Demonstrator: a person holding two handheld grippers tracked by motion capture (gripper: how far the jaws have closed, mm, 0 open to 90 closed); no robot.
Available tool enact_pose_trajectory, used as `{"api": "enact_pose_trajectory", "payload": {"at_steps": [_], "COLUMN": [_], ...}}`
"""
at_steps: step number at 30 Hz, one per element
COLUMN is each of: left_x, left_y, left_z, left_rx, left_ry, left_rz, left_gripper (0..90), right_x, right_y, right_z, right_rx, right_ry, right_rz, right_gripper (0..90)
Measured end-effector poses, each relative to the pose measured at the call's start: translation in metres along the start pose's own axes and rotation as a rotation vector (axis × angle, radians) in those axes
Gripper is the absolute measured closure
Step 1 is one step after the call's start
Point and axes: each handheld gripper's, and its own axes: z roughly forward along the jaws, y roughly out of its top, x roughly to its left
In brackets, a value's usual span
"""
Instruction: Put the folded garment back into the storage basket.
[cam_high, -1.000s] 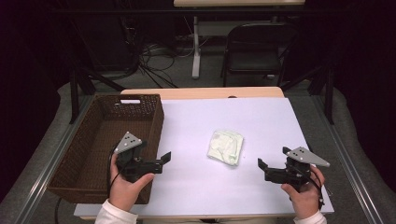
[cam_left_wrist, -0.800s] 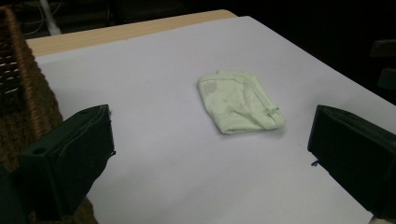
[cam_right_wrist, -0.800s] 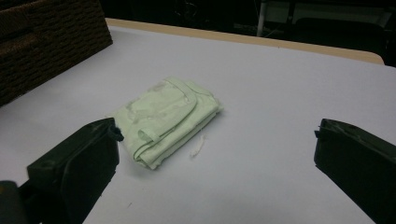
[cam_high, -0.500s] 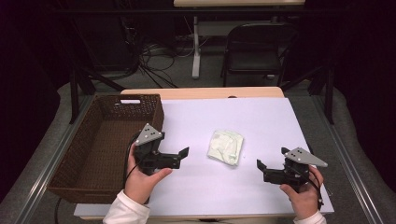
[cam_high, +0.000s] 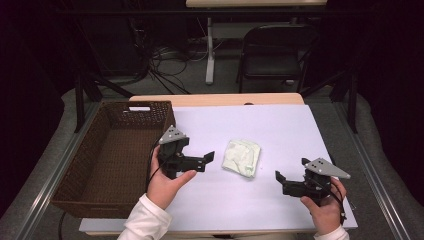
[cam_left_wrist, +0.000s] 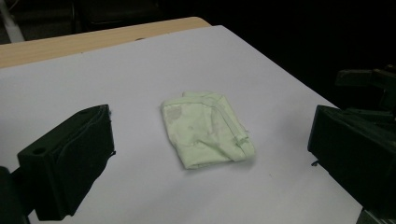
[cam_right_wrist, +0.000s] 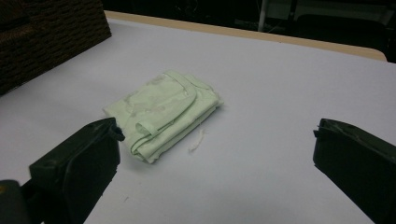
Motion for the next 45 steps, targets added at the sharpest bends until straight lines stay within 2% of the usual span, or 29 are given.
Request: {"api": "enact_pose_trajectory", "payload": {"at_steps": [4, 6, 9, 15, 23, 38, 41, 45], "left_x": [0.003, 0.004, 0.005, 0.004, 0.006, 0.016, 0.017, 0.019], "left_y": [0.003, 0.005, 0.008, 0.015, 0.024, 0.027, 0.027, 0.028], "left_z": [0.007, 0.011, 0.017, 0.030, 0.042, 0.068, 0.072, 0.077], "left_rx": [0.007, 0.009, 0.013, 0.036, 0.057, 0.112, 0.125, 0.137], "left_ry": [-0.011, -0.030, -0.028, -0.014, -0.038, -0.033, -0.042, -0.030], "left_rz": [-0.003, -0.020, -0.026, -0.040, -0.053, -0.089, -0.113, -0.108], "left_gripper": [0.6, 0.6, 0.6, 0.6, 0.6, 1.3, 2.9, 2.9], "right_x": [-0.002, -0.003, -0.003, -0.003, -0.005, -0.009, -0.009, -0.009], "right_y": [-0.001, -0.001, -0.001, -0.001, -0.002, -0.003, -0.003, -0.003], "right_z": [0.001, 0.000, 0.001, 0.000, 0.001, 0.002, 0.002, 0.003], "right_rx": [0.004, 0.004, -0.010, 0.005, 0.012, 0.019, 0.021, 0.018], "right_ry": [-0.005, -0.007, -0.017, -0.008, -0.005, -0.014, -0.015, -0.016], "right_rz": [-0.008, -0.005, 0.001, -0.006, 0.013, 0.019, 0.020, 0.020], "right_gripper": [0.7, 0.8, 0.9, 0.9, 1.7, 2.0, 2.0, 2.0]}}
